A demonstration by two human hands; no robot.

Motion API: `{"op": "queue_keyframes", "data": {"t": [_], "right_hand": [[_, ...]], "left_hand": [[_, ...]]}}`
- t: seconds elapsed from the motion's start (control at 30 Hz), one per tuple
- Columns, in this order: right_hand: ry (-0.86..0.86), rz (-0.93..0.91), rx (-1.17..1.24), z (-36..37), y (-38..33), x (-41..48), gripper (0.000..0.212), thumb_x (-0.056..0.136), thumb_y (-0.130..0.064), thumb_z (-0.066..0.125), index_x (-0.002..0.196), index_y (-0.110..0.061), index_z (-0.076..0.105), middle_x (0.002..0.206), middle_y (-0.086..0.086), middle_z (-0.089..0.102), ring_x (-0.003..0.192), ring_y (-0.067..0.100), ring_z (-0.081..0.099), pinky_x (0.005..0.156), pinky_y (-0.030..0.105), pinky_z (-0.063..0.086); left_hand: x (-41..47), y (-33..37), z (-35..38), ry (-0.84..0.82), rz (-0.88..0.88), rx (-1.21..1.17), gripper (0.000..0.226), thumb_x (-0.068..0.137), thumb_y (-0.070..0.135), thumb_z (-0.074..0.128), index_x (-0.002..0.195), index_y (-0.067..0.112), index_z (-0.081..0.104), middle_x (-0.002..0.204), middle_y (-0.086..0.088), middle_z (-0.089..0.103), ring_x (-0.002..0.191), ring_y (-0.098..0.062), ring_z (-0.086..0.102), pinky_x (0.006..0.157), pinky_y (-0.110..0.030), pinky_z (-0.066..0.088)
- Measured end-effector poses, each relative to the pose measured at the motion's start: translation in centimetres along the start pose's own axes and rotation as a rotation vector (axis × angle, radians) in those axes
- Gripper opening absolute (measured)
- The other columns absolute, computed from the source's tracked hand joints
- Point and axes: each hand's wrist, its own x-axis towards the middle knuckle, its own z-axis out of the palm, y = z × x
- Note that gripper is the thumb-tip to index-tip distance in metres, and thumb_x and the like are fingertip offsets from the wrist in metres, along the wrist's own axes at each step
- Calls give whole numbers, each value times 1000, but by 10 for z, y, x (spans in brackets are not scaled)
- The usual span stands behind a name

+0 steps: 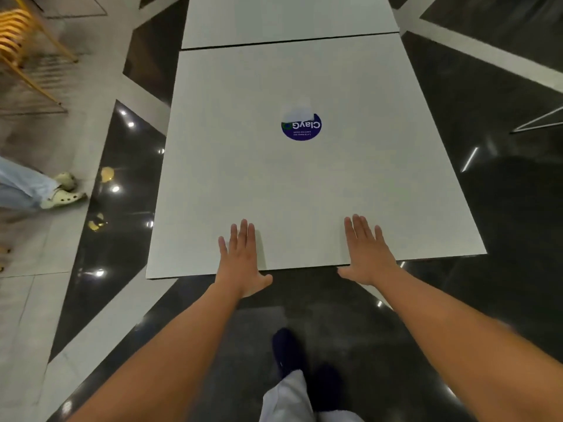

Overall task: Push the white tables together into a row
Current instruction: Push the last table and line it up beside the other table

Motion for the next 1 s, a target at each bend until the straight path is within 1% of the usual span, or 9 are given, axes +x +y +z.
{"op": "queue_keyframes", "data": {"t": [0.13, 0.23, 0.33, 0.47, 0.6, 0.7, 0.8, 0.87, 1.0], "right_hand": [[39, 8, -57, 24, 11, 10, 127, 82, -57, 64, 146, -7, -33, 158, 16, -30, 149, 32, -21, 119, 50, -8], [100, -12, -113, 33, 19, 17, 128, 86, -52, 64, 139, -4, -42, 154, 20, -35, 146, 35, -27, 119, 50, -13], [118, -22, -126, 38, 22, 24, 126, 85, -42, 67, 140, 0, -39, 155, 22, -35, 143, 36, -32, 117, 49, -18], [125, -29, -107, 44, 25, 27, 122, 80, -32, 62, 140, 0, -39, 150, 21, -44, 140, 34, -40, 114, 46, -26], [119, -34, -94, 45, 29, 33, 121, 78, -36, 57, 138, -2, -43, 146, 18, -50, 136, 30, -46, 110, 41, -33], [130, -45, -102, 38, 29, 36, 122, 79, -38, 58, 140, -2, -41, 148, 18, -49, 136, 29, -47, 107, 39, -36], [117, -53, -100, 36, 27, 32, 124, 80, -41, 62, 141, -2, -39, 151, 19, -43, 137, 29, -45, 109, 39, -33], [116, -58, -107, 38, 26, 30, 125, 80, -44, 62, 141, -2, -38, 153, 19, -40, 138, 30, -43, 111, 40, -30], [116, -64, -120, 41, 28, 29, 124, 80, -46, 60, 141, -1, -38, 152, 20, -41, 137, 31, -44, 111, 41, -31]], "left_hand": [[20, -10, 21, 26, 0, 45, 129, 78, 67, 54, 139, 10, -45, 155, -12, -41, 141, -35, -38, 119, -59, -7], [32, -13, 33, 22, -2, 97, 134, 77, 66, 60, 140, 8, -43, 152, -14, -45, 139, -36, -42, 117, -62, -9], [39, -13, 42, 71, -4, 140, 137, 75, 68, 62, 142, 6, -40, 151, -16, -46, 138, -37, -42, 116, -64, -12], [42, -17, 49, 121, 23, 142, 136, 71, 71, 59, 146, 6, -34, 155, -16, -39, 143, -37, -36, 117, -63, -8], [45, -19, 51, 162, 46, 125, 136, 66, 72, 59, 151, 10, -27, 162, -17, -23, 148, -36, -25, 119, -63, -1], [48, -21, 47, 177, 45, 140, 135, 65, 73, 56, 150, 10, -28, 163, -17, -18, 148, -35, -24, 119, -63, -2], [48, -22, 49, 171, 47, 152, 132, 64, 76, 50, 152, 9, -21, 163, -16, -16, 149, -35, -22, 119, -62, -4], [47, -24, 54, 182, 46, 159, 135, 63, 75, 55, 153, 9, -21, 164, -16, -16, 149, -34, -22, 119, -62, -3], [47, -25, 58, 211, 67, 153, 140, 61, 72, 64, 153, 9, -22, 164, -16, -14, 150, -35, -20, 119, -63, 1]]}}
